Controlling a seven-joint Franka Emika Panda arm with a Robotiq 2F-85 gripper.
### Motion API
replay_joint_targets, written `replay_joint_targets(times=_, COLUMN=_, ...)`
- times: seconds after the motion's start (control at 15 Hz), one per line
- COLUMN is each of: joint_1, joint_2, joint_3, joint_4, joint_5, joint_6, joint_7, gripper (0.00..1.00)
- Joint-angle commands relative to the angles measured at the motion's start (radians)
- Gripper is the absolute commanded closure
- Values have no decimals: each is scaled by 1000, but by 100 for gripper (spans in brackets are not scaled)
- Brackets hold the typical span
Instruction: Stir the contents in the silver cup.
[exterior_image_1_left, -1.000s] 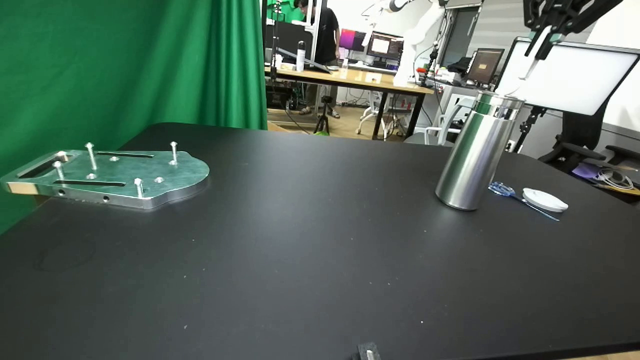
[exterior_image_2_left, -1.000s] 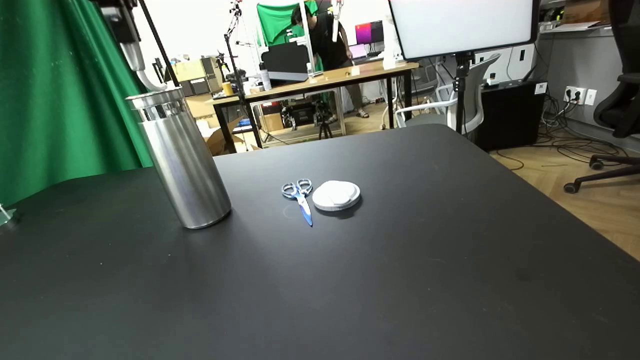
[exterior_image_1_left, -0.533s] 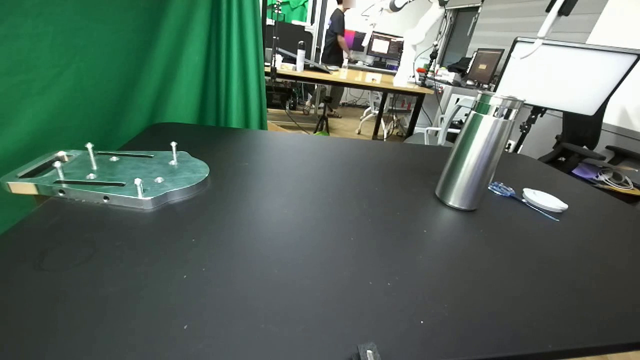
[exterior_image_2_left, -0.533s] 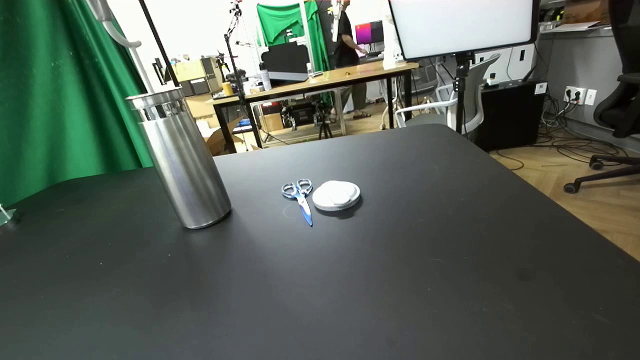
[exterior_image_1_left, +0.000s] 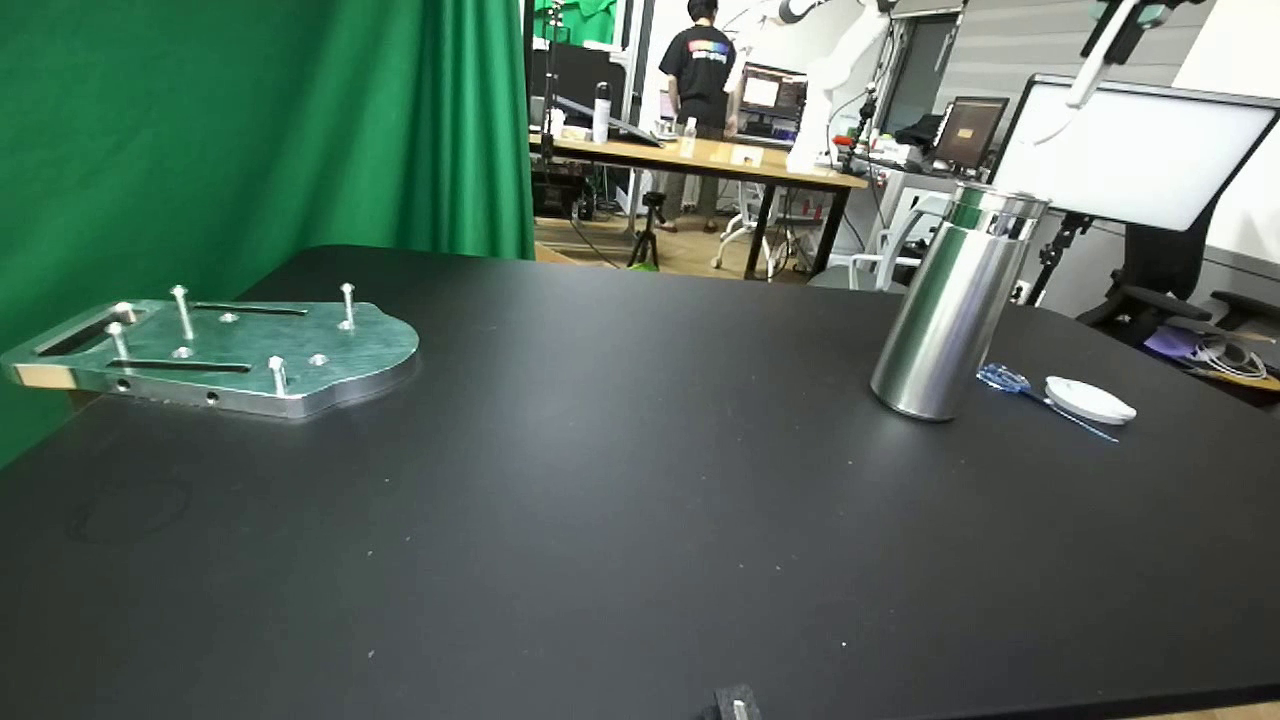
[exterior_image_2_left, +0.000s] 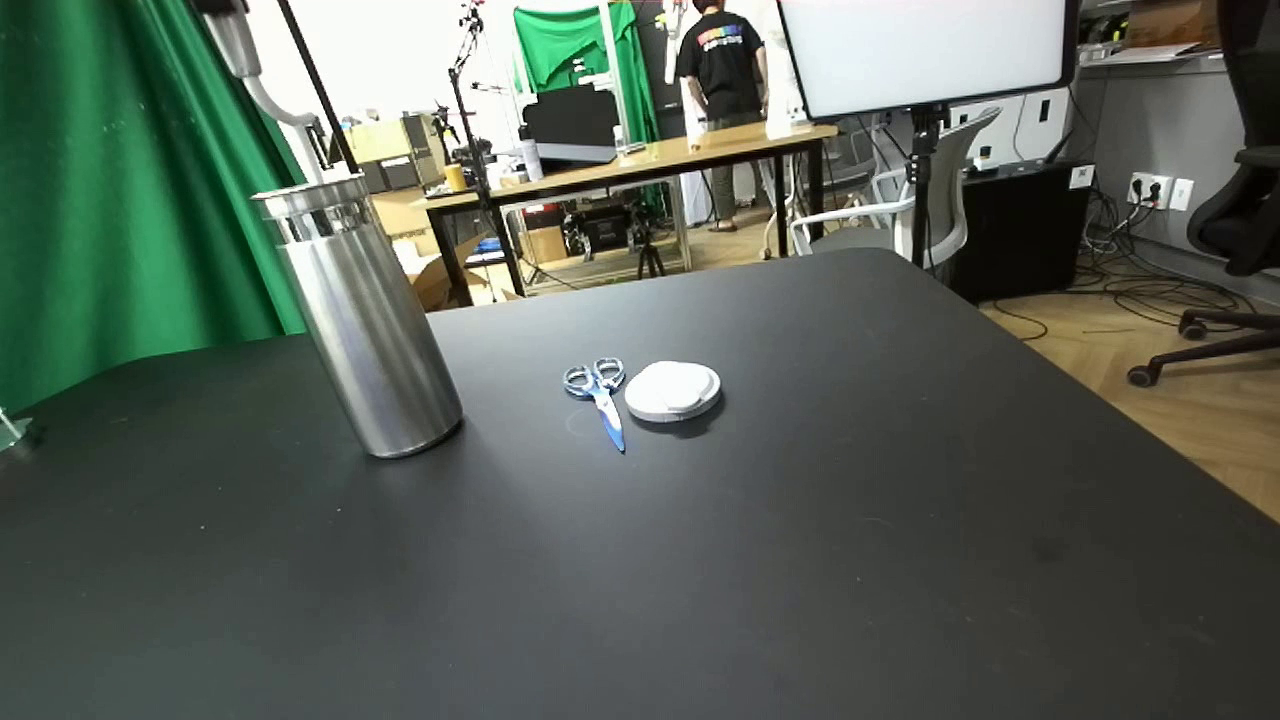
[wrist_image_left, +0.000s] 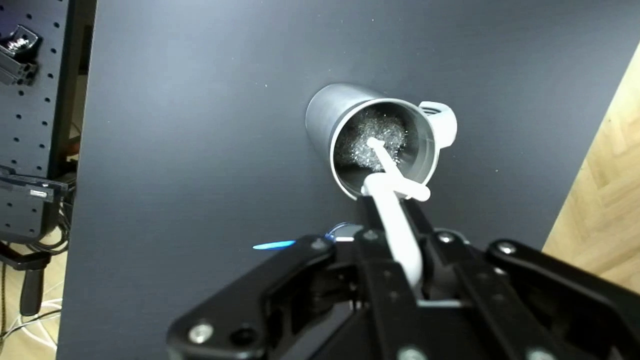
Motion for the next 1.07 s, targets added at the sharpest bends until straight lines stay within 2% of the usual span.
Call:
replay_joint_targets(times=0.0, joint_1=1, joint_2=117, joint_3=-12, joint_4=69, joint_5=2, joint_6=7, joint_7=-12, gripper=96)
replay_joint_targets(times=0.53, joint_1=22, joint_2=300, joint_3=-26, joint_4=142, joint_5=-21, joint_6=4, joint_7=4, gripper=96)
replay_joint_targets(times=0.73, joint_1=31, joint_2=283, joint_3=-28, joint_4=156, joint_5=-28, joint_6=-18, joint_7=3, gripper=96)
replay_joint_targets(times=1.0, joint_1=46, joint_2=192, joint_3=-21, joint_4=127, joint_5=-45, joint_6=-30, joint_7=2, gripper=96)
